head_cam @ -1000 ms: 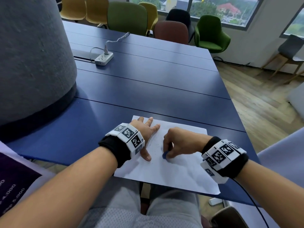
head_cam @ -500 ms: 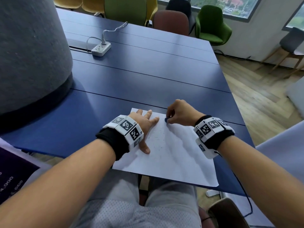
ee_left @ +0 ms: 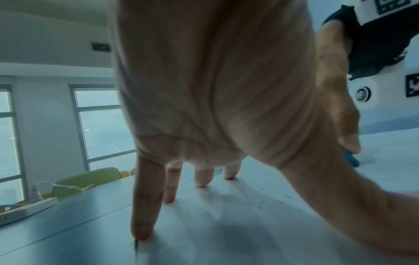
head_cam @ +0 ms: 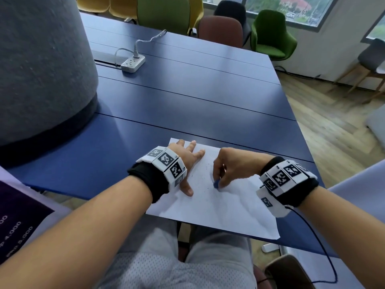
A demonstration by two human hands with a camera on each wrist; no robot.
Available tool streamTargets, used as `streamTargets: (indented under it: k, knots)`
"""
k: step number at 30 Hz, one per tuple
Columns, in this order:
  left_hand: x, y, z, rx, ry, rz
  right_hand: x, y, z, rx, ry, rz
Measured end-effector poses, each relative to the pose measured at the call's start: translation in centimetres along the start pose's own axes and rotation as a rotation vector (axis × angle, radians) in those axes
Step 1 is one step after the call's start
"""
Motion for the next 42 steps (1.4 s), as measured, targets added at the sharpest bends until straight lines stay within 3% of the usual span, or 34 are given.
streamTargets:
  k: [4, 5, 9, 13, 15, 18, 19, 22, 23, 27, 29, 32, 34, 37, 41, 42]
  knots:
    - [0.0, 0.0, 0.0, -0.013, 0.014, -0.001, 1.6, 0.5, 0.2, 0.021, 0.258, 0.033]
    - [0.1, 0.0, 0.1, -0.012, 0.014, 0.000, 1.5, 0.6, 0.2, 0.027, 0.257, 0.040]
    - [0.0, 0.0, 0.2, -0.006, 0.001, 0.000, -0.3, -0.1, -0.2, 0.018, 0.012, 0.037]
    - [-0.1, -0.1, 0.2, -0.018, 0.016, -0.003, 1.7, 0.4, 0.4, 0.009, 0.274, 0.054]
    - [-0.1, -0.1, 0.3, -0.015, 0.010, -0.003, 1.0, 0.1, 0.3, 0.018, 0.201, 0.056]
    - [0.0, -0.1, 0.3, -0.010, -0.004, -0.007, -1.4, -0.4, -0.3, 0.008, -0.081, 0.037]
    - [-0.1, -0.1, 0.3, -0.010, -0.006, -0.008, -1.2, -0.3, -0.2, 0.000, -0.064, 0.060]
    - [-0.1, -0.2, 0.4, -0.010, -0.005, -0.011, 0.4, 0.7, -0.1, -0.023, 0.167, 0.136]
    - [-0.1, -0.2, 0.4, -0.009, -0.005, -0.012, 0.3, 0.6, -0.2, -0.020, 0.165, 0.128]
    - [0.0, 0.0, 0.2, -0.001, -0.013, 0.000, -2.4, -0.8, -0.8, 0.007, -0.149, 0.076]
    - [0.0, -0.1, 0.2, -0.001, -0.009, -0.009, -1.4, -0.4, -0.7, -0.011, -0.061, 0.099]
    - [0.0, 0.0, 0.1, -0.008, 0.006, -0.007, 0.2, 0.4, -1.0, -0.008, 0.205, 0.147]
    - [0.0, 0.1, 0.0, -0.006, 0.010, 0.007, -0.6, 0.3, -1.4, 0.025, 0.187, 0.153]
    - [0.0, 0.0, 0.0, -0.002, 0.009, 0.008, -2.0, -0.3, -1.9, 0.017, 0.011, 0.122]
    - [0.0, 0.0, 0.0, -0.009, 0.006, -0.004, -0.2, 0.6, -2.0, -0.026, 0.220, 0.138]
    - [0.0, 0.1, 0.0, -0.011, 0.004, -0.005, -0.4, 0.5, -2.0, -0.020, 0.206, 0.131]
Point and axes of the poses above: each hand's wrist, its own z-axis towards the middle knuckle, its own x-axis out of the back of the hand, y = z × x, the point moved 7 cm from there along z, towards the middle knuckle, and after that the axes turned 9 degrees about -y, right-handed, at the moved point
